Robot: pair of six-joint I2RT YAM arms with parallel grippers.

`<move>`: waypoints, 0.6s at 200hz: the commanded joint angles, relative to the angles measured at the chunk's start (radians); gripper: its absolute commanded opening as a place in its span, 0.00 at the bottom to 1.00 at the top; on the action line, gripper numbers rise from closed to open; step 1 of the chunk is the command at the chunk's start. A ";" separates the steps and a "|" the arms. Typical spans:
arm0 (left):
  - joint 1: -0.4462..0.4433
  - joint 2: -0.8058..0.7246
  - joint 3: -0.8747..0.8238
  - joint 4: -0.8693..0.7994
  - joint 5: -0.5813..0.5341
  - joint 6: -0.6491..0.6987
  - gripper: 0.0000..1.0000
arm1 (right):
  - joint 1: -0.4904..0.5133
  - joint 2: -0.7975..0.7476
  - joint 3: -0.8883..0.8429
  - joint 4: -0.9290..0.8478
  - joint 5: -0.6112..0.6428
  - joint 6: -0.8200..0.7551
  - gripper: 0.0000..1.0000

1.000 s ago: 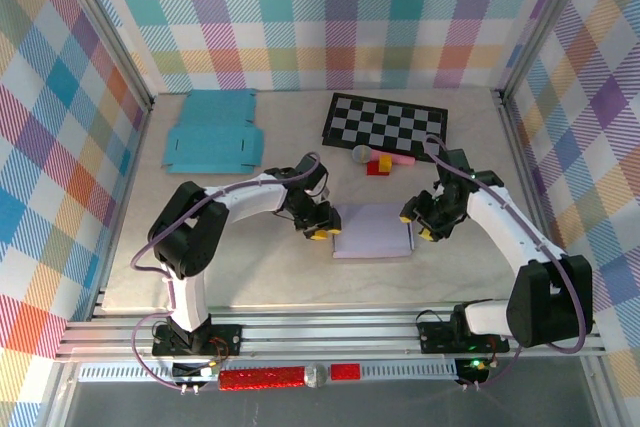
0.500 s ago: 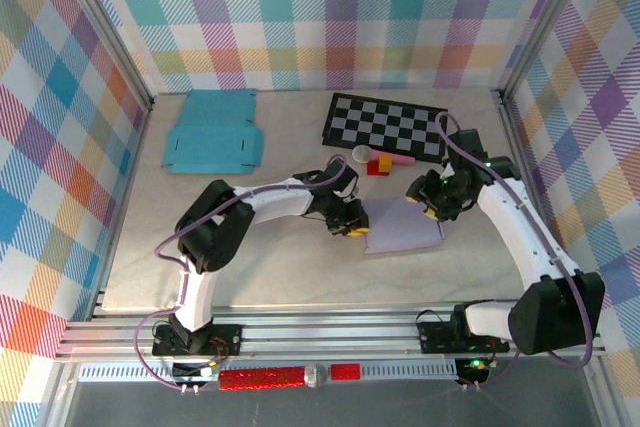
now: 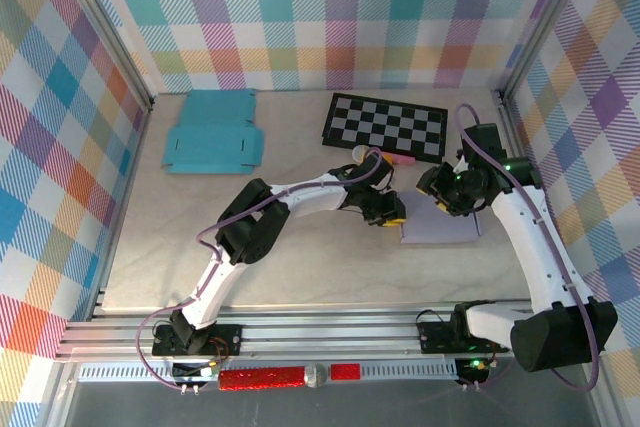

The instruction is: Fold the paper box

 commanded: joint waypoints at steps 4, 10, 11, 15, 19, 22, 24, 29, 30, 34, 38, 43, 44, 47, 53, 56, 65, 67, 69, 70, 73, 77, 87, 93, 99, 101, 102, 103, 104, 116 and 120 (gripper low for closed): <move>-0.008 -0.010 0.005 -0.020 -0.032 -0.005 0.29 | -0.006 -0.022 0.011 -0.011 -0.022 -0.029 0.52; -0.007 -0.026 -0.006 -0.019 -0.040 -0.005 0.32 | -0.006 -0.024 0.010 -0.007 -0.024 -0.031 0.53; -0.006 -0.029 -0.008 -0.019 -0.041 -0.005 0.32 | -0.006 -0.024 0.011 -0.006 -0.024 -0.030 0.53; -0.004 -0.042 -0.018 -0.016 -0.046 -0.005 0.34 | -0.006 -0.024 0.012 -0.005 -0.026 -0.031 0.53; 0.000 -0.057 -0.032 -0.010 -0.050 -0.005 0.36 | -0.006 -0.024 0.012 -0.003 -0.028 -0.033 0.53; 0.003 -0.069 -0.043 -0.005 -0.052 -0.005 0.37 | -0.006 -0.024 0.014 -0.001 -0.029 -0.034 0.53; 0.006 -0.078 -0.051 -0.004 -0.054 -0.006 0.37 | -0.006 -0.024 0.014 0.000 -0.031 -0.036 0.53; 0.012 -0.103 -0.075 -0.003 -0.056 -0.008 0.38 | -0.006 -0.024 0.015 0.003 -0.034 -0.039 0.53; 0.013 -0.108 -0.080 0.014 -0.057 -0.009 0.39 | -0.006 -0.024 0.014 0.004 -0.035 -0.039 0.53; 0.021 -0.130 -0.102 0.038 -0.062 -0.012 0.39 | -0.006 -0.023 0.015 0.006 -0.037 -0.044 0.53; 0.030 -0.155 -0.125 0.048 -0.070 -0.016 0.40 | -0.007 -0.022 0.017 0.008 -0.042 -0.048 0.52; 0.045 -0.187 -0.153 0.055 -0.080 -0.021 0.40 | -0.007 -0.020 0.018 0.009 -0.046 -0.054 0.52; 0.047 -0.194 -0.156 0.056 -0.083 -0.021 0.40 | -0.006 -0.020 0.019 0.009 -0.047 -0.055 0.52; 0.057 -0.214 -0.176 0.059 -0.089 -0.023 0.40 | -0.006 -0.018 0.020 0.010 -0.050 -0.059 0.51; 0.079 -0.254 -0.208 0.061 -0.102 -0.024 0.40 | -0.006 -0.016 0.021 0.009 -0.056 -0.066 0.51; 0.091 -0.275 -0.226 0.061 -0.107 -0.024 0.40 | -0.006 -0.016 0.021 0.010 -0.061 -0.069 0.51; 0.136 -0.336 -0.270 0.050 -0.126 -0.019 0.39 | -0.006 -0.017 0.017 0.021 -0.077 -0.080 0.51; 0.144 -0.347 -0.279 0.045 -0.130 -0.016 0.39 | -0.006 -0.018 0.016 0.025 -0.081 -0.082 0.51; 0.159 -0.361 -0.289 0.040 -0.135 -0.013 0.39 | -0.005 -0.018 0.014 0.028 -0.085 -0.083 0.51; 0.165 -0.364 -0.292 0.037 -0.137 -0.012 0.39 | -0.005 -0.018 0.014 0.029 -0.087 -0.084 0.51; 0.184 -0.385 -0.304 0.027 -0.143 -0.005 0.39 | -0.003 -0.019 0.012 0.034 -0.091 -0.086 0.51; 0.212 -0.408 -0.317 0.016 -0.149 0.004 0.39 | 0.000 -0.019 0.012 0.042 -0.097 -0.088 0.51; 0.290 -0.450 -0.340 -0.054 -0.154 0.037 0.39 | 0.016 -0.014 0.012 0.059 -0.106 -0.096 0.50; 0.340 -0.465 -0.349 -0.083 -0.153 0.059 0.39 | 0.030 -0.006 0.016 0.065 -0.105 -0.098 0.50; 0.397 -0.476 -0.354 -0.116 -0.154 0.084 0.39 | 0.044 0.005 0.022 0.073 -0.109 -0.101 0.50; 0.418 -0.478 -0.353 -0.129 -0.155 0.092 0.38 | 0.050 0.008 0.022 0.076 -0.111 -0.100 0.50; 0.427 -0.478 -0.352 -0.135 -0.156 0.097 0.38 | 0.052 0.011 0.023 0.079 -0.113 -0.100 0.50; 0.437 -0.478 -0.351 -0.142 -0.157 0.101 0.38 | 0.054 0.013 0.025 0.081 -0.114 -0.101 0.50; 0.447 -0.478 -0.350 -0.149 -0.158 0.105 0.38 | 0.054 0.015 0.025 0.083 -0.116 -0.102 0.50; 0.557 -0.468 -0.331 -0.216 -0.177 0.149 0.37 | 0.077 0.040 0.033 0.106 -0.134 -0.093 0.50; 0.590 -0.459 -0.321 -0.233 -0.186 0.158 0.37 | 0.084 0.048 0.037 0.112 -0.137 -0.092 0.49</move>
